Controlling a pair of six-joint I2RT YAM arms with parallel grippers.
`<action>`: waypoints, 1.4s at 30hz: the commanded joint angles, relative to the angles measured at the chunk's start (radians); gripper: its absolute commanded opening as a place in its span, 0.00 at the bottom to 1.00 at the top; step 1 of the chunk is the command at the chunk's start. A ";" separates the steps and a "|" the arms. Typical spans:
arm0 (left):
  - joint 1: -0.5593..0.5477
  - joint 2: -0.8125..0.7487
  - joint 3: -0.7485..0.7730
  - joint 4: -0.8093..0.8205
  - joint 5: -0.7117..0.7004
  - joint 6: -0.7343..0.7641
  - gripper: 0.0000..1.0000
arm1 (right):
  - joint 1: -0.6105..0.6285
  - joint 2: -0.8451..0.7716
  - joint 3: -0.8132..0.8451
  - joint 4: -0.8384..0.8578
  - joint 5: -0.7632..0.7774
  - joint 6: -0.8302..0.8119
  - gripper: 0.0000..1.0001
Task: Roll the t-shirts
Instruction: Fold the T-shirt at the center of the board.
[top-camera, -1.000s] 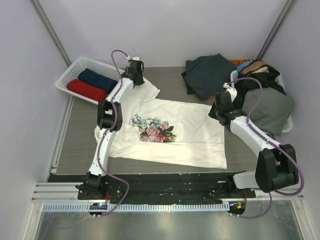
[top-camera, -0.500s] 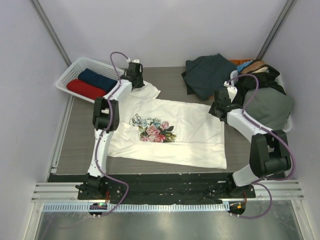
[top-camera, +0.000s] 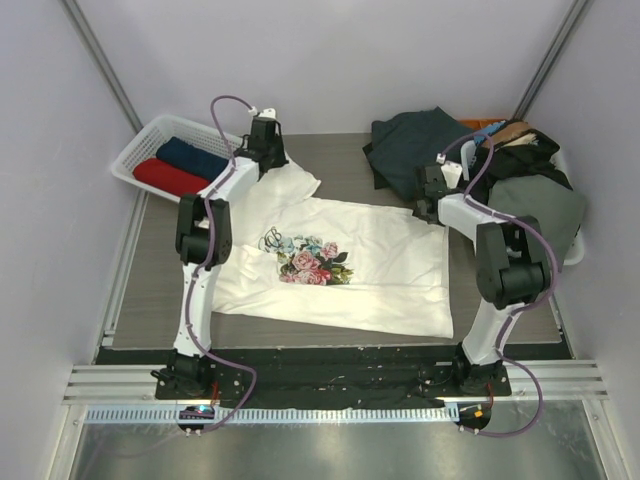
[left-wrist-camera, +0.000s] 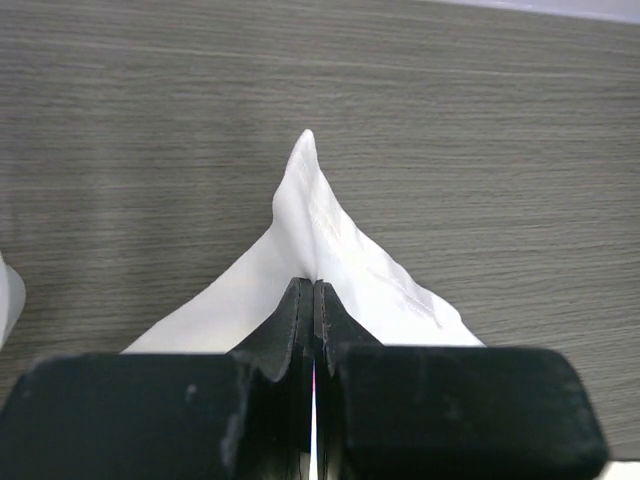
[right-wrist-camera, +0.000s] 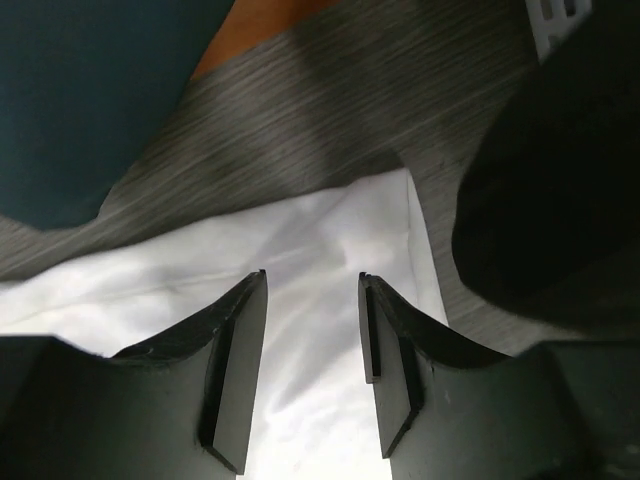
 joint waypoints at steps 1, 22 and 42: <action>0.000 -0.085 -0.014 0.074 -0.001 0.021 0.00 | -0.012 0.061 0.099 0.005 0.114 -0.048 0.48; 0.001 -0.162 -0.049 0.082 -0.043 0.062 0.00 | -0.023 0.190 0.184 -0.058 0.187 -0.066 0.23; -0.002 -0.285 -0.187 0.125 -0.032 0.062 0.00 | 0.014 -0.008 0.073 -0.084 0.140 -0.060 0.01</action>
